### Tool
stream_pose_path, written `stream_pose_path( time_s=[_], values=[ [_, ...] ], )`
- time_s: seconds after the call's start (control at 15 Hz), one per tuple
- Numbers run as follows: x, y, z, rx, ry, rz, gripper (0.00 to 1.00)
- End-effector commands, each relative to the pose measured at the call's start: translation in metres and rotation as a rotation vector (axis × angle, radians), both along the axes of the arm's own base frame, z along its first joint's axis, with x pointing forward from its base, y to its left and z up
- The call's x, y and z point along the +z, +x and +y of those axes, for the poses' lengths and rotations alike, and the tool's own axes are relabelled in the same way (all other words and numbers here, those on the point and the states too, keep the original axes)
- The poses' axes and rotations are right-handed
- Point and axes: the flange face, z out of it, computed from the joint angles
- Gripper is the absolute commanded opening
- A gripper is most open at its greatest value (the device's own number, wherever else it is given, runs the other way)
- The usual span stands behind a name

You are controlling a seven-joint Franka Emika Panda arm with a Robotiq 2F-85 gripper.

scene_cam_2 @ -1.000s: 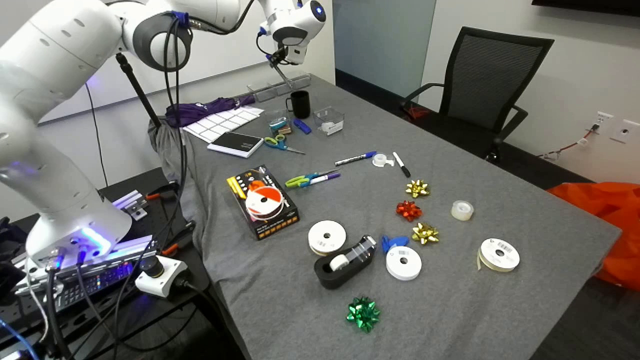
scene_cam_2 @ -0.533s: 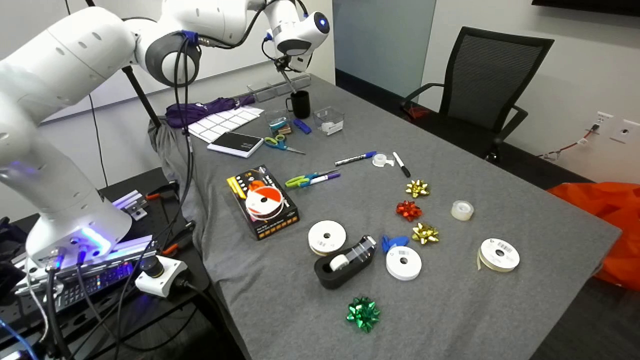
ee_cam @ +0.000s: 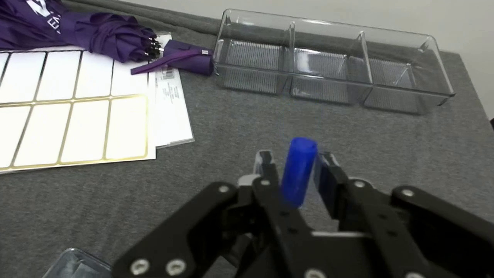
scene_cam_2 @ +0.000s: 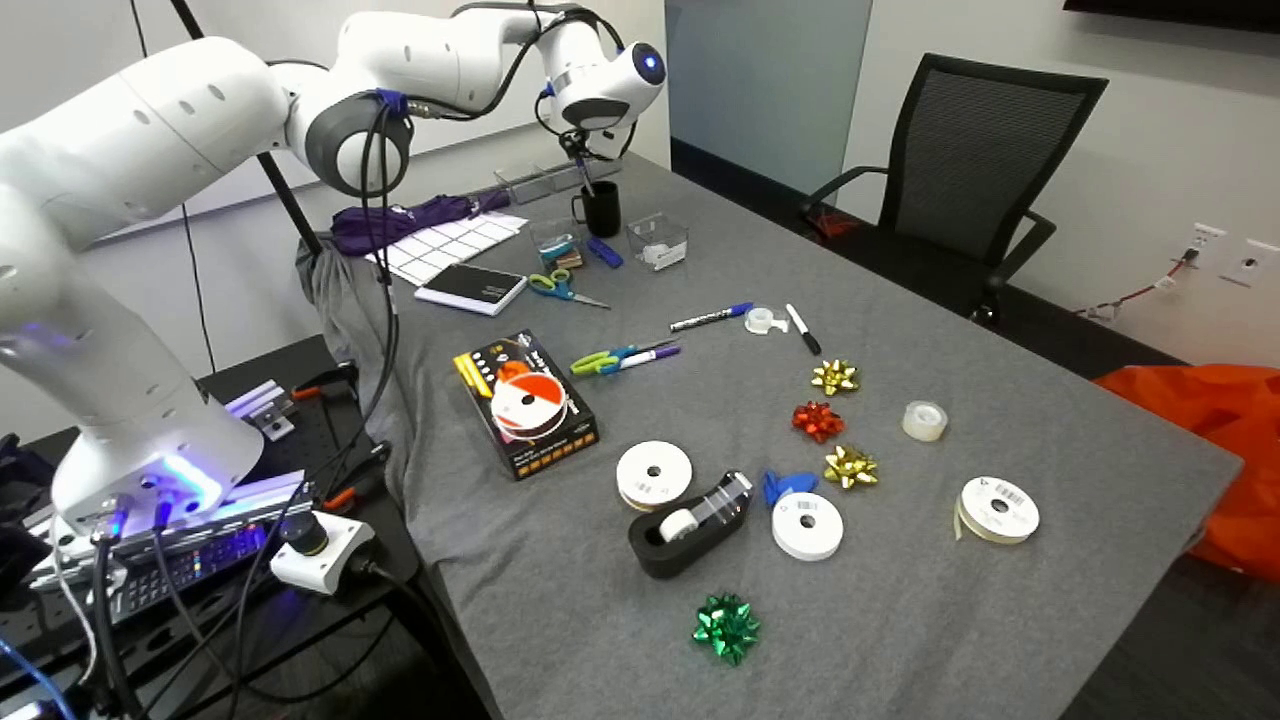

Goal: Put a marker into the cup

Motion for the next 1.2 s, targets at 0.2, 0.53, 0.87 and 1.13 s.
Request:
stream_pose_path(
  time_s=[0.2,0.53,0.87,1.13],
  values=[
    [0.013,0.001,0.001,0.023,-0.018,-0.008,0.87],
    [0.044,-0.004,0.002,0.116,-0.114,-0.047,1.00],
    [0.074,-0.011,-0.009,0.231,-0.334,-0.082,1.00],
    [0.102,-0.016,-0.014,0.313,-0.515,-0.132,1.00]
  ],
)
